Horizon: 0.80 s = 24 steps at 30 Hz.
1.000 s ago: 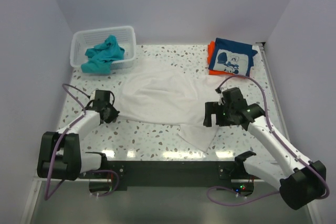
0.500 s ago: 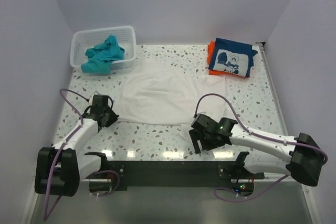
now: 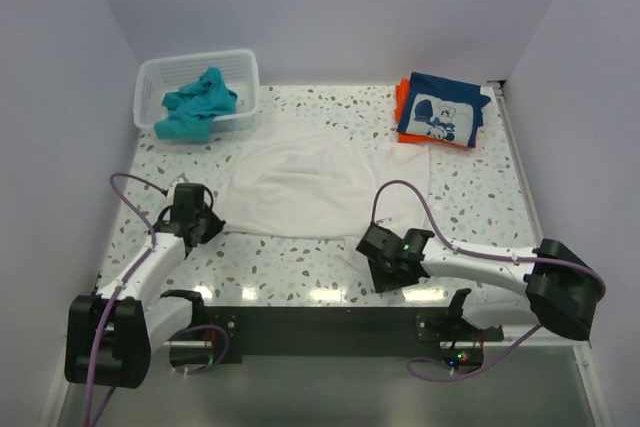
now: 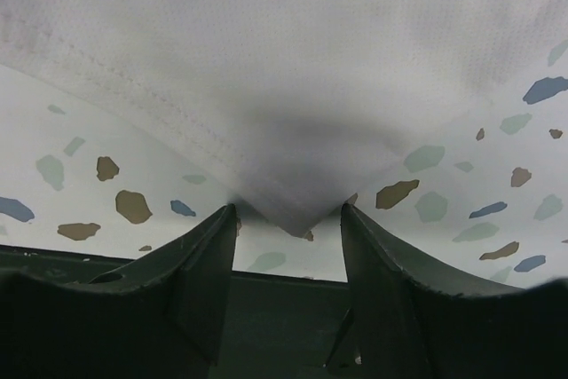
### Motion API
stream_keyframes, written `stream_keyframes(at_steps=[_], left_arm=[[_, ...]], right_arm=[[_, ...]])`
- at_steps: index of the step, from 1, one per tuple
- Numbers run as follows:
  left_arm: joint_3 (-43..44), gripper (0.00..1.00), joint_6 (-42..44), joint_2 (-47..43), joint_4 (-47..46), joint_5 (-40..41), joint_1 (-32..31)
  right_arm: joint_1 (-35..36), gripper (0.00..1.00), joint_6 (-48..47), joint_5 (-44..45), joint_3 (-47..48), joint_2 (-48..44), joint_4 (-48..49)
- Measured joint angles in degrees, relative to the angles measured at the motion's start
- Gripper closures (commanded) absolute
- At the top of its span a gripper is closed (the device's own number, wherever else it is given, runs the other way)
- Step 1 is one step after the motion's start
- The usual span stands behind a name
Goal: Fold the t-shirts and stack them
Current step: Flatten the tshirt out
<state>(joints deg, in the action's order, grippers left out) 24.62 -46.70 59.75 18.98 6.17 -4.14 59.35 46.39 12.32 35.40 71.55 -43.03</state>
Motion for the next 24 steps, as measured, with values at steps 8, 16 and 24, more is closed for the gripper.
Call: stream_keyframes(at_steps=[8,16,24], left_arm=[[0.0,1.0,0.0,-0.5,0.2,0.0,0.0],[1.8,1.0,0.0,-2.4,2.1,-0.4,0.0],[14.7,1.0,-0.2,0.2,2.8,-1.8,-0.1]], right_arm=[[0.1,1.0,1.8,0.2,-0.2,1.2,2.4],[-10.9,1.0,-2.1,2.5,0.2,-5.5,2.3],[-29.0,1.0,-13.7,3.8,17.3,-9.2,3.5]])
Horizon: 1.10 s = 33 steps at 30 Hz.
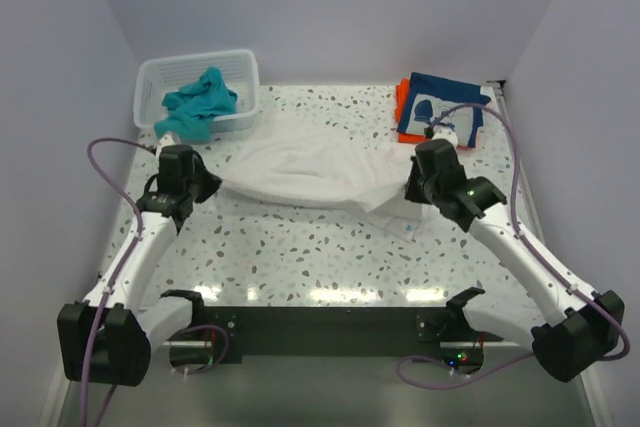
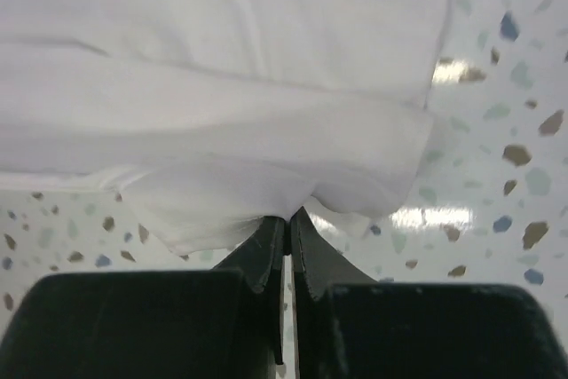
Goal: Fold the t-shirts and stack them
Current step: Flatten the tshirt out
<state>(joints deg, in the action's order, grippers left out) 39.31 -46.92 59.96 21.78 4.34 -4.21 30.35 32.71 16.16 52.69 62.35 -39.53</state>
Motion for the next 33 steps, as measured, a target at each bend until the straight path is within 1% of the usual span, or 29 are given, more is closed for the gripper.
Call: stream_keyframes(at_steps=[4,6,11,15,19,24,28,33], left_arm=[[9.1,1.0,0.0,0.3,0.3,0.0,-0.2],[14.2,1.0,0.0,0.1,0.2,-0.1,-0.5],[26.9,1.0,0.1,-1.1,1.1,-0.2,-1.3],[36.9,1.0,0.4,-3.6,1.5,-0.5,-1.5],[46.0,1.0,1.4,-7.3,1.6,-1.4,-1.5],[57.6,1.0,2.7,-9.8,2.8,-3.9,-1.5],[65.2,1.0,3.2,-10.8,4.5,-6.2,-1.5],[69.0,1.0,3.3,-12.2,7.9,-7.1,-1.5]], right_arm=[[-5.4,1.0,-4.4,1.3,12.0,0.0,0.8],[-6.7,1.0,-6.4,2.6,18.2,0.0,0.4],[-7.0,1.0,-11.0,5.1,34.4,-0.4,-1.6],[-7.0,1.0,-14.0,5.3,45.7,-2.2,-3.9],[-7.0,1.0,-16.7,3.3,56.9,-4.0,-6.6],[-7.0,1.0,-18.9,-2.5,70.5,-5.0,-11.2],[-7.0,1.0,-19.5,-6.6,76.9,-6.4,-13.7],[-7.0,1.0,-20.3,-9.9,79.6,-7.9,-15.9]])
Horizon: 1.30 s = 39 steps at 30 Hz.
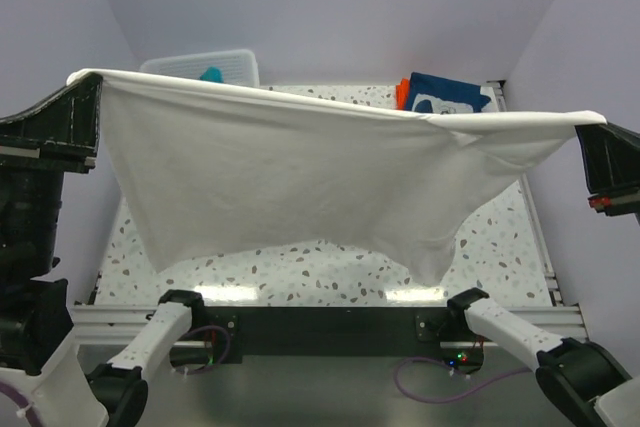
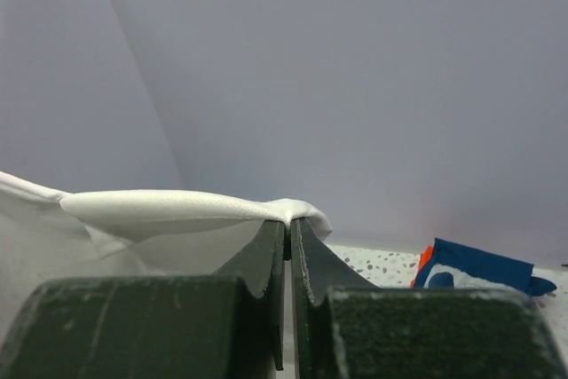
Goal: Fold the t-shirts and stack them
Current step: Flatten the tshirt out, then fold the tshirt
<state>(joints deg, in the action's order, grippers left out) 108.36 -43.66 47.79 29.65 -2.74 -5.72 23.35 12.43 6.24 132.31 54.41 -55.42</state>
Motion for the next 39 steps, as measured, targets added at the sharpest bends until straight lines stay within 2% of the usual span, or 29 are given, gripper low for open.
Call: stream_keyframes(at_steps=[4,6,9,13,18,21,25,29,33,39], left_arm=[[-0.3,1.0,0.0,-0.2,1.4,0.0,0.0],[-3.2,1.0,0.5,-0.3,0.8,0.3,0.0],[-10.0,1.0,1.4,0.0,-0.3,1.4,0.0],[-25.3,1.0,3.0,3.3,-3.8,3.9,0.0],[-43.3,1.0,4.1,19.6,-8.9,8.6,0.0],[-49.8,1.0,4.3,32.8,-9.4,10.0,0.0],[-48.9,1.0,5.0,46.6,-11.0,10.8,0.0],[-42.8,1.0,5.6,57.4,-12.5,11.4,0.0],[-39.9,1.0,5.8,61.6,-14.7,11.5,0.0],[-38.7,1.0,5.8,62.0,-15.6,11.5,0.0]], right_arm=[[0.0,1.0,-1.4,0.8,-1.9,-0.1,-0.7],[0.0,1.0,-2.2,2.3,-6.0,-0.3,0.2],[0.0,1.0,-3.2,5.5,-15.5,-0.6,3.1],[0.0,1.0,-4.9,11.4,-31.3,3.0,8.1],[-0.8,1.0,-6.1,13.5,-44.2,18.1,16.1],[-2.8,1.0,-5.9,10.6,-49.2,30.3,19.5],[-5.5,1.0,-5.5,7.1,-50.0,42.8,21.3],[-6.7,1.0,-5.4,4.7,-48.7,51.9,22.8],[-6.8,1.0,-5.4,3.1,-46.0,56.5,23.6],[-6.8,1.0,-5.1,2.2,-43.7,57.0,24.6]])
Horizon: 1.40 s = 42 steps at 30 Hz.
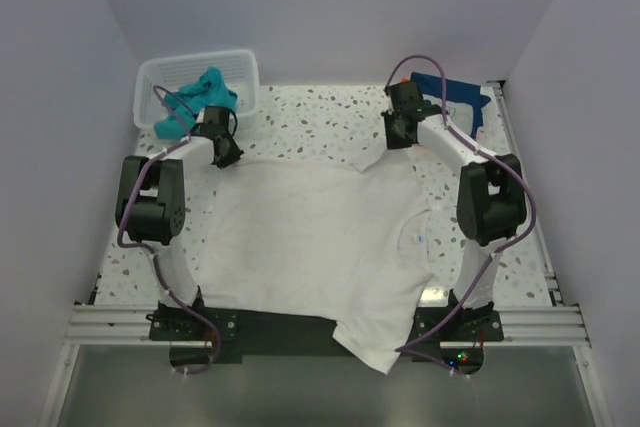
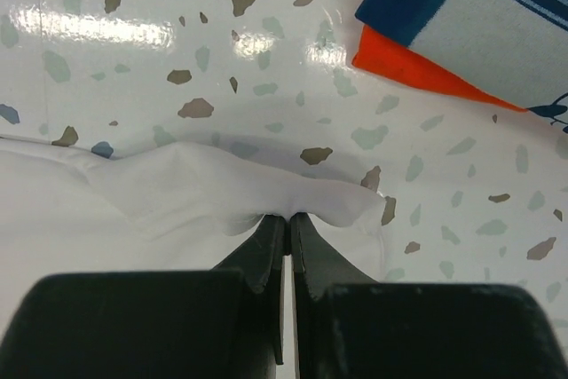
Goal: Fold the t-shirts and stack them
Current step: Fold the tshirt
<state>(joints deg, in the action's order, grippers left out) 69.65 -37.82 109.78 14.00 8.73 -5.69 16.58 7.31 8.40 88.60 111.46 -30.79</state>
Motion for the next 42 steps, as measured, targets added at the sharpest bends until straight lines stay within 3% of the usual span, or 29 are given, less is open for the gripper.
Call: stream_keyframes(at_steps=[6,18,28,42], left_arm=[[-2.4,1.0,0.0,-1.9,-0.8,-0.1,0.0],[-17.7,1.0,-0.6,-19.6,-2.4,-0.6,0.0],[-27.4,1.0,-2.2,-32.4,-1.1,-0.6,0.0],[-30.1,1.0,-3.2,-34.5,2.0,1.0,0.0]], right_arm=[[0.0,1.0,1.3,-0.6,-3.6,-3.0,-0.5],[0.0,1.0,5.4,-3.6,-19.7,-26.3,-4.8],[0.0,1.0,8.6,-7.7,-30.8,-40.0,-10.0],[2.0,1.0,17.6,-14.2,-45.2,-57.5,-14.1]])
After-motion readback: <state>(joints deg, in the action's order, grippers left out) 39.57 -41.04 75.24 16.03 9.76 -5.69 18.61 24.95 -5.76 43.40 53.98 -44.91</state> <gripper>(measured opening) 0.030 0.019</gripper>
